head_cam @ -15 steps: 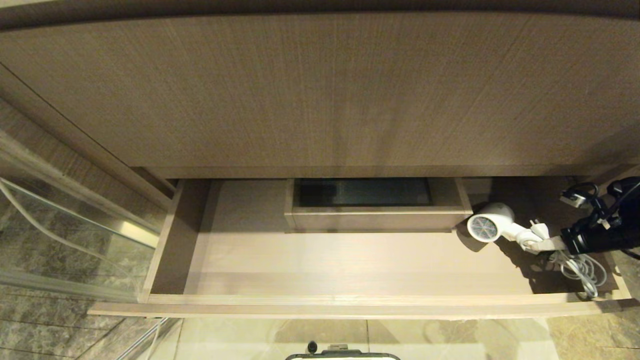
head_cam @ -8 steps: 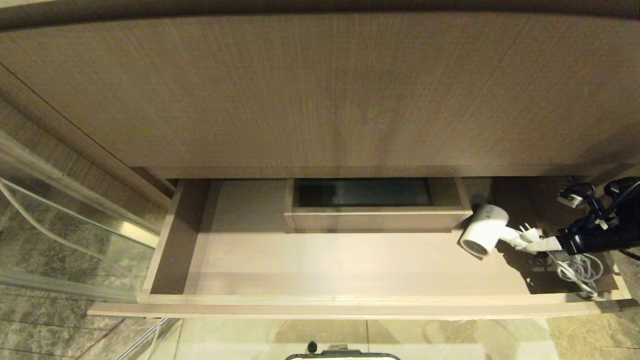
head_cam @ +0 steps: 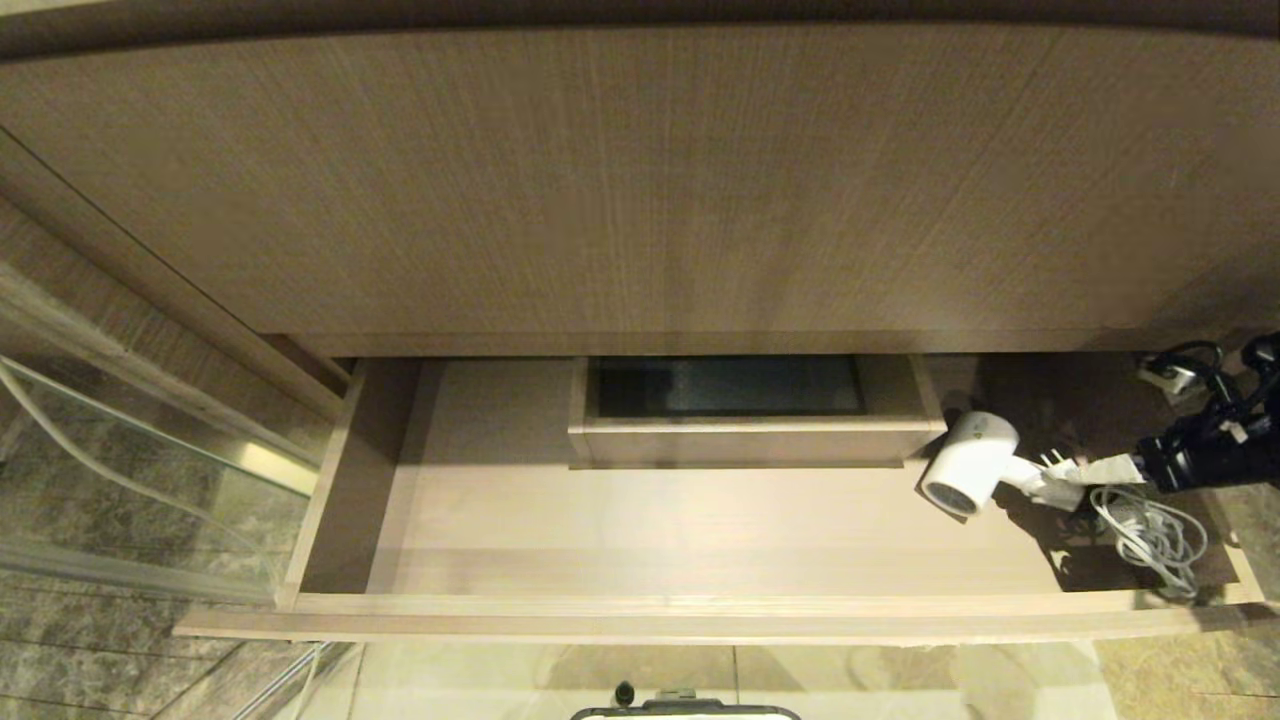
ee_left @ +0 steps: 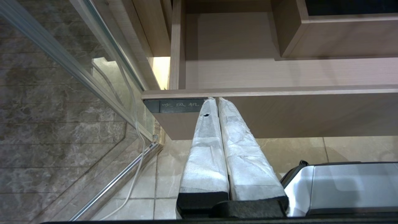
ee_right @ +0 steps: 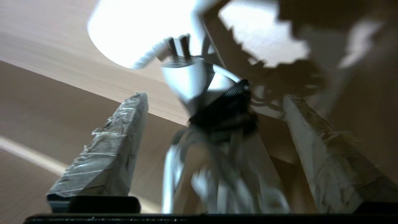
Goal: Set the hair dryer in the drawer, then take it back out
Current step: Put it into the drawer, then close the drawer
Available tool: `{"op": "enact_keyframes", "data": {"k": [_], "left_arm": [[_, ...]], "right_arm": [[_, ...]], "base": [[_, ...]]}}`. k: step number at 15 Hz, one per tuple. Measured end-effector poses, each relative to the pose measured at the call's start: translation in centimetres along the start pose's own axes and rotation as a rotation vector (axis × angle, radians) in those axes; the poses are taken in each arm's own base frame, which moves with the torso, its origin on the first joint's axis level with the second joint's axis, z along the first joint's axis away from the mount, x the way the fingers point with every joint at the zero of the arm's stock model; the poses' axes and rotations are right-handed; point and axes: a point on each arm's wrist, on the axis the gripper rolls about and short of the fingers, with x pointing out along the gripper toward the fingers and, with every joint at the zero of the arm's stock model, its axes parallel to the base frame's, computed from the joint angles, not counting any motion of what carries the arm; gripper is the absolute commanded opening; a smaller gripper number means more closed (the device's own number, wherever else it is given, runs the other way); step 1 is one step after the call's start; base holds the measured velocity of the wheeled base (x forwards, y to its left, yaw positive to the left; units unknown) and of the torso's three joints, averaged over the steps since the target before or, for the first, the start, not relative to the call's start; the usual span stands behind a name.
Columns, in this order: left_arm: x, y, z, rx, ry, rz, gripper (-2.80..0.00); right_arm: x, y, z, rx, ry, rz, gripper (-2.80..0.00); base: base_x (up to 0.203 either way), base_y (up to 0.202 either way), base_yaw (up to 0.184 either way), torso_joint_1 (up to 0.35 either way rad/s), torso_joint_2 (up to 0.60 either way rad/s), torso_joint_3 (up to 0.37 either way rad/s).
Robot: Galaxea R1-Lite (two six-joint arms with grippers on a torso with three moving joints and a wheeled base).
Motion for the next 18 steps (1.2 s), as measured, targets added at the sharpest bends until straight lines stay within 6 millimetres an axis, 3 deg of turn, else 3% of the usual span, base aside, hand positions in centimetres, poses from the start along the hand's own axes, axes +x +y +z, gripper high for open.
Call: {"op": "enact_keyframes", "data": {"k": [2,3,8,11,16,18], "left_arm": [[0.0,0.0,0.0,0.000,0.001,0.000,-2.80],[0.0,0.0,0.0,0.000,0.000,0.000,-2.80],[0.0,0.0,0.0,0.000,-0.001,0.000,-2.80],[0.0,0.0,0.0,0.000,0.000,0.000,-2.80],[0.0,0.0,0.0,0.000,0.000,0.000,-2.80],[0.0,0.0,0.0,0.000,0.000,0.000,-2.80]], "right_arm": [[-2.4,1.3,0.0,-0.009,-0.021,-0.027,0.00],[-3.5,2.0,-0.1,-0.009,-0.028,-0.040,-2.80],[-9.0,5.3,-1.0,-0.023,-0.074,-0.141,-2.80],[-10.7,6.8,-1.9,-0.011,-0.061,-0.194,-2.80],[-13.3,12.0,-7.4,0.110,0.081,-0.248,-2.80],[-13.8,13.2,-8.7,0.138,0.112,-0.261,-2.80]], "base": [[0.000,0.000,0.000,0.000,0.00,0.000],[0.000,0.000,0.000,0.000,0.00,0.000],[0.000,0.000,0.000,0.000,0.00,0.000],[0.000,0.000,0.000,0.000,0.00,0.000],[0.000,0.000,0.000,0.000,0.00,0.000],[0.000,0.000,0.000,0.000,0.00,0.000]]}}
